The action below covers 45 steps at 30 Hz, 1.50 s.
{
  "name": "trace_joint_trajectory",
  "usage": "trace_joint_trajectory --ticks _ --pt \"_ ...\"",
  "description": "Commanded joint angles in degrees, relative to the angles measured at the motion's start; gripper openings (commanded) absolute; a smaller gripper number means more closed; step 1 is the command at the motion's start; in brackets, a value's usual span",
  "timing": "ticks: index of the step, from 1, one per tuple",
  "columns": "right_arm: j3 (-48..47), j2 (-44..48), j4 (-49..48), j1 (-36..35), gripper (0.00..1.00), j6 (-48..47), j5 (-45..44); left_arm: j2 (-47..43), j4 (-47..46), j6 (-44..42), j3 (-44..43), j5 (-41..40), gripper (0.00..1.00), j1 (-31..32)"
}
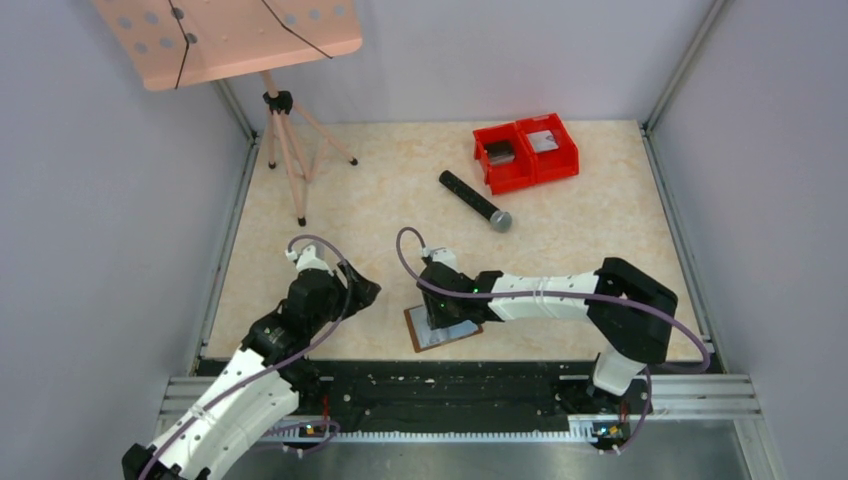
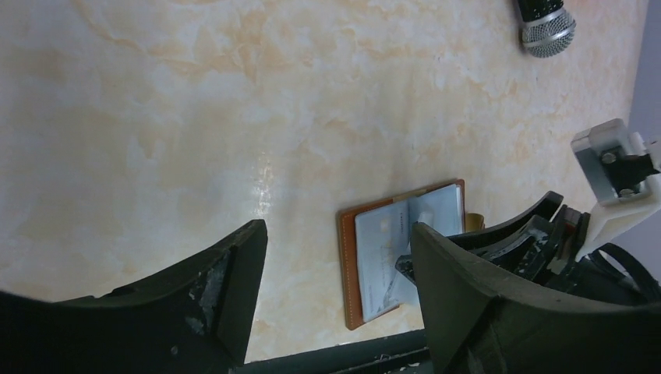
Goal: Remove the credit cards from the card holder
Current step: Remove the credit card from the card holder.
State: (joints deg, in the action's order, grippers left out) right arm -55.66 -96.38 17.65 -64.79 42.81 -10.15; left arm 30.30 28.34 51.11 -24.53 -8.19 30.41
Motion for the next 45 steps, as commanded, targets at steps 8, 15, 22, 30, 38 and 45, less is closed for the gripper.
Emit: trace_joint_trajectory --ticks 8,15,22,30,38,45 --pt "4.20 7.59 -3.48 2.89 0.36 0.90 -1.91 6.65 -8.13 2.71 0.72 9.63 0.67 -0.18" --pt "3.78 10.17 5.14 2.89 0.40 0.82 -8.58 8.64 -9.23 2.46 0.28 10.51 0.64 -0.25" --pt "4.76 14.92 13.49 3.92 0.40 2.60 -13.89 10.27 -10.52 2.85 0.53 11.33 0.63 -0.31" --pt "2.06 20.14 12.27 4.52 0.40 0.25 -9.63 13.30 -13.48 2.56 0.78 14.52 0.62 -0.22" --pt "8.52 16.95 -7.95 7.62 0.36 1.34 12.94 21.21 -20.44 2.67 2.05 21.75 0.46 -0.19" --pt "16.18 15.01 -20.46 12.78 0.30 4.69 22.96 27.34 -27.82 3.34 4.99 25.43 0.16 0.16"
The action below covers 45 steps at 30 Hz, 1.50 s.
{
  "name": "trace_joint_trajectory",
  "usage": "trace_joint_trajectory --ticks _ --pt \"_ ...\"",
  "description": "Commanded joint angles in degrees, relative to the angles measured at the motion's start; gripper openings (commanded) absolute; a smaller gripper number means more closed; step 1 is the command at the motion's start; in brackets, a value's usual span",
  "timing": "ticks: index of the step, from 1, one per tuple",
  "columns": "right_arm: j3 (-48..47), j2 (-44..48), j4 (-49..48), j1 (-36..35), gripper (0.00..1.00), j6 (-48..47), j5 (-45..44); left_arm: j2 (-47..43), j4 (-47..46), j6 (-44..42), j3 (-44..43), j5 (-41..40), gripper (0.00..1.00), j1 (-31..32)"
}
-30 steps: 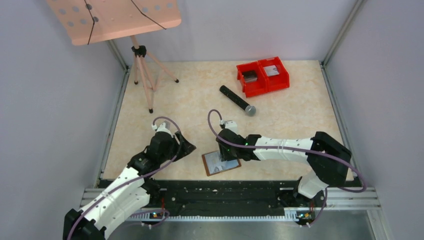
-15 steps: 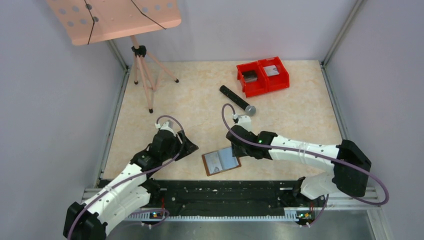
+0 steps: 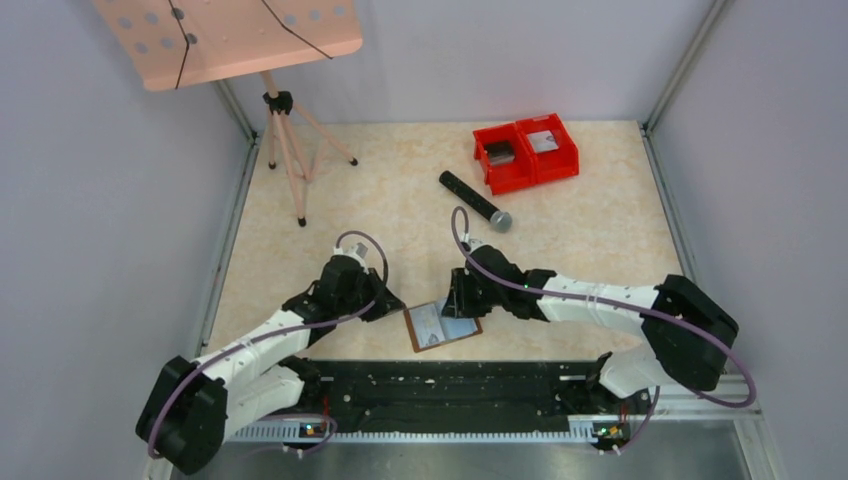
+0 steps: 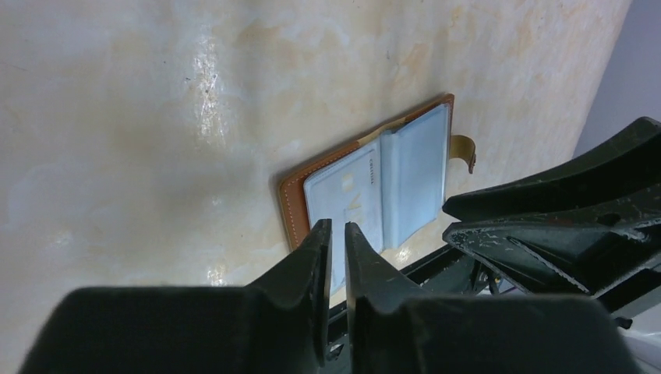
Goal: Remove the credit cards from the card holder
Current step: Remove the credit card from the card holder.
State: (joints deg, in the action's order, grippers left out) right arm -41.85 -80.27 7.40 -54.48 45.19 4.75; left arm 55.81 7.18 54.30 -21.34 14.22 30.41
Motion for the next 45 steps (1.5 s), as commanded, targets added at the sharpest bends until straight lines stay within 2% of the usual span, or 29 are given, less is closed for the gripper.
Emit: trace_joint_trajectory --ticks 1,5,8,21,34,45 --pt "3.05 -1.36 -11.20 2.81 0.29 2.41 8.84 2.43 -8.68 0.16 2.21 3.46 0.14 0.15" --pt "4.37 -2.41 -14.93 3.17 0.28 2.62 11.97 4.60 -11.52 0.21 3.30 5.29 0.04 0.38" --pt "4.66 -3.24 -17.09 3.21 0.28 3.14 13.08 6.23 -11.86 -0.11 3.33 5.37 0.01 0.56" --pt "4.04 -8.77 -15.27 3.20 0.30 1.76 10.56 13.15 -16.21 -0.34 4.72 6.26 0.00 1.09" --pt "4.03 -11.40 -14.30 3.20 0.31 1.36 9.61 16.34 -15.93 -0.61 4.29 6.66 0.00 1.27" --pt "6.08 -12.53 -19.92 3.22 0.30 3.36 12.85 17.69 -15.54 -0.25 3.60 7.03 0.00 1.29"
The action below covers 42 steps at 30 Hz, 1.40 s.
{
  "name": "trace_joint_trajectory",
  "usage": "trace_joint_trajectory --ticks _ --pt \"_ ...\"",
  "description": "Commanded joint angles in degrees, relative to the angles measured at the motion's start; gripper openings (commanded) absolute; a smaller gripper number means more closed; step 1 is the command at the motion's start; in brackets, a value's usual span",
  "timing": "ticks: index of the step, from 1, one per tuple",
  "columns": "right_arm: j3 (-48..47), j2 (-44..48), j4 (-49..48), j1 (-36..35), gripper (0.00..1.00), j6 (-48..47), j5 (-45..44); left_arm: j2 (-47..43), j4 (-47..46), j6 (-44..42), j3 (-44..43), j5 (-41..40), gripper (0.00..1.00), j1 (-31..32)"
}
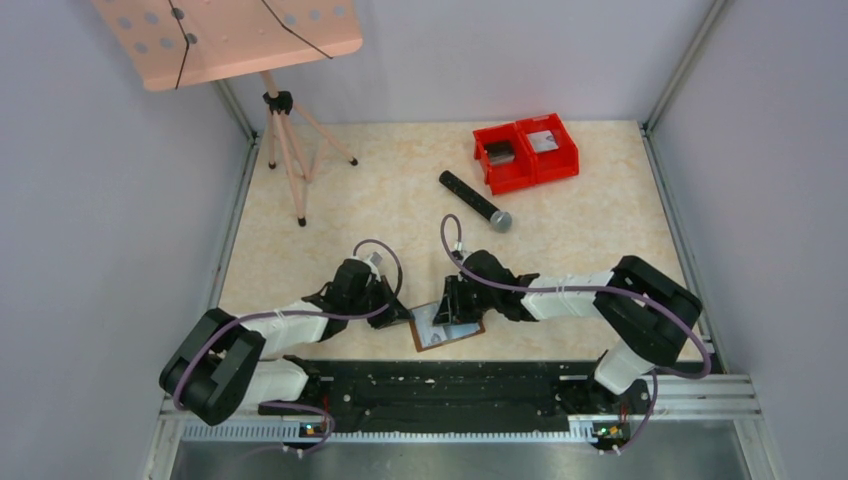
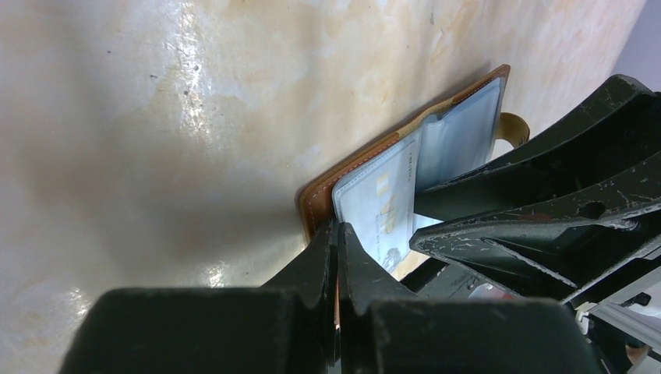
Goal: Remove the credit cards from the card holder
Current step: Remove the credit card from the card holder.
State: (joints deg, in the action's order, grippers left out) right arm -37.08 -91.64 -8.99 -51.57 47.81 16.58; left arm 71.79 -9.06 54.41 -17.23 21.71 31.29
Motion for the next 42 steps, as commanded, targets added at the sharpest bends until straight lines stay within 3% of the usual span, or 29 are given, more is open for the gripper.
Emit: trace_joint_trajectory --ticks 1,4,10,19,24,42 --pt "1.52 -1.24 -3.83 0.36 0.30 0.85 1.05 1.82 0.80 -0.43 -0.59 -0.44 0.00 0.44" --pt "2.02 -1.28 -4.64 0.76 0.28 1.00 1.57 1.94 1.17 -0.60 -0.77 -0.46 0.00 0.47" --pt "4.79 -0.83 -10.35 2.28 0.13 1.85 4.45 2.33 1.92 -0.80 -1.01 -0.65 0.00 0.45" --pt "5.13 0.44 -12.53 2.50 0.00 1.45 6.07 3.28 2.37 -0.97 -1.81 -0.56 0.00 0.72" --pt "6.64 0.42 -15.88 3.63 0.00 3.01 8.34 3.55 3.25 -1.29 -2.25 -0.96 0.00 0.84" --pt "9.03 4.81 -13.17 6.60 0.00 1.92 7.83 4.01 7.21 -2.49 -4.13 -3.04 0.00 0.86"
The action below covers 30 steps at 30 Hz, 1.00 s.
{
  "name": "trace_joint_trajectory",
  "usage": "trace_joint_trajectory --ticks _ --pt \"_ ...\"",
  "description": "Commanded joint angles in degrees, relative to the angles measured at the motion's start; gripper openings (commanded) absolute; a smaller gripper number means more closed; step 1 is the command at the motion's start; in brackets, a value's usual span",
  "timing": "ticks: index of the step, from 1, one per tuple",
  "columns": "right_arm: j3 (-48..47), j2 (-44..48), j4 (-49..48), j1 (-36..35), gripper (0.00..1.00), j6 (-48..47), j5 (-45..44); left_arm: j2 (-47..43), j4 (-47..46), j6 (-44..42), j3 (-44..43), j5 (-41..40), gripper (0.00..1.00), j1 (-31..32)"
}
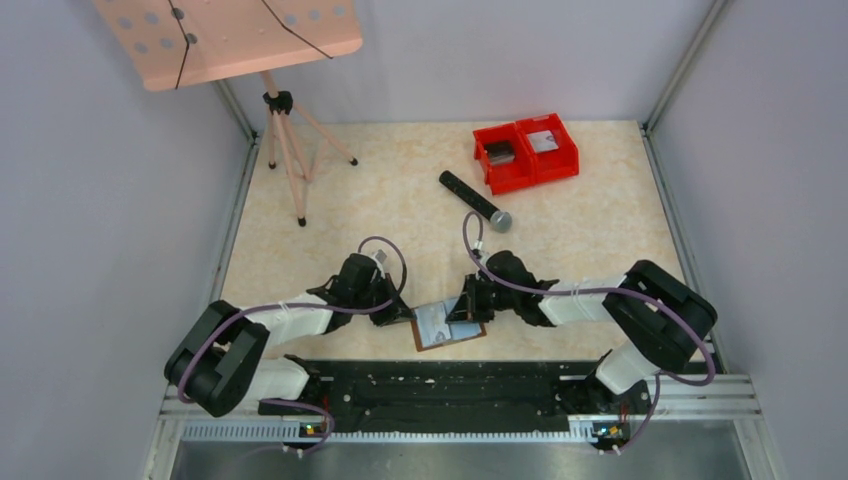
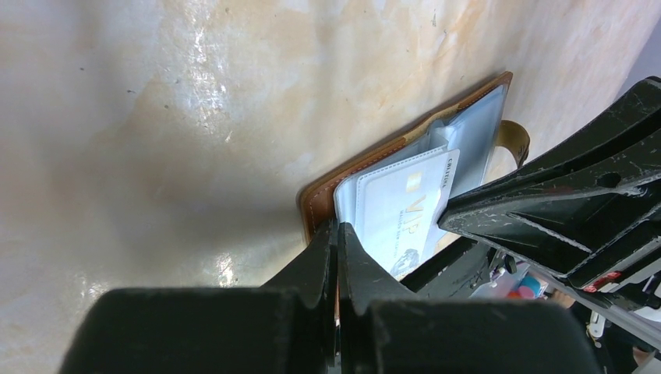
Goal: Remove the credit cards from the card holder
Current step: Remove the credit card from the card holder.
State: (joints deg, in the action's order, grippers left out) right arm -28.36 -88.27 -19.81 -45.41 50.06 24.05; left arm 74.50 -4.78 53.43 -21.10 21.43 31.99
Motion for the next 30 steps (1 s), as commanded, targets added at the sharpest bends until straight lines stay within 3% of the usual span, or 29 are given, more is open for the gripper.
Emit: trace_joint_trajectory --ticks 1,15,22,30 --pt "0.29 1.42 -2.29 0.53 0.00 -0.24 0.38 1.38 3.00 -1.49 -0.26 -2.79 0.00 0.11" --pt "1.77 4.73 1.08 2.65 0.00 -1.81 -0.19 0.82 2.98 -1.41 0.01 -2.69 0.00 0.18" --pt "1.18 1.93 -3.63 2.69 0.00 -0.06 2.66 0.82 1.49 -0.71 0.62 -1.75 0.00 0.15" --pt "0.38 -1.97 -7.91 2.69 0.09 2.25 4.08 1.32 -0.08 -0.17 1.15 -0.89 0.00 0.18"
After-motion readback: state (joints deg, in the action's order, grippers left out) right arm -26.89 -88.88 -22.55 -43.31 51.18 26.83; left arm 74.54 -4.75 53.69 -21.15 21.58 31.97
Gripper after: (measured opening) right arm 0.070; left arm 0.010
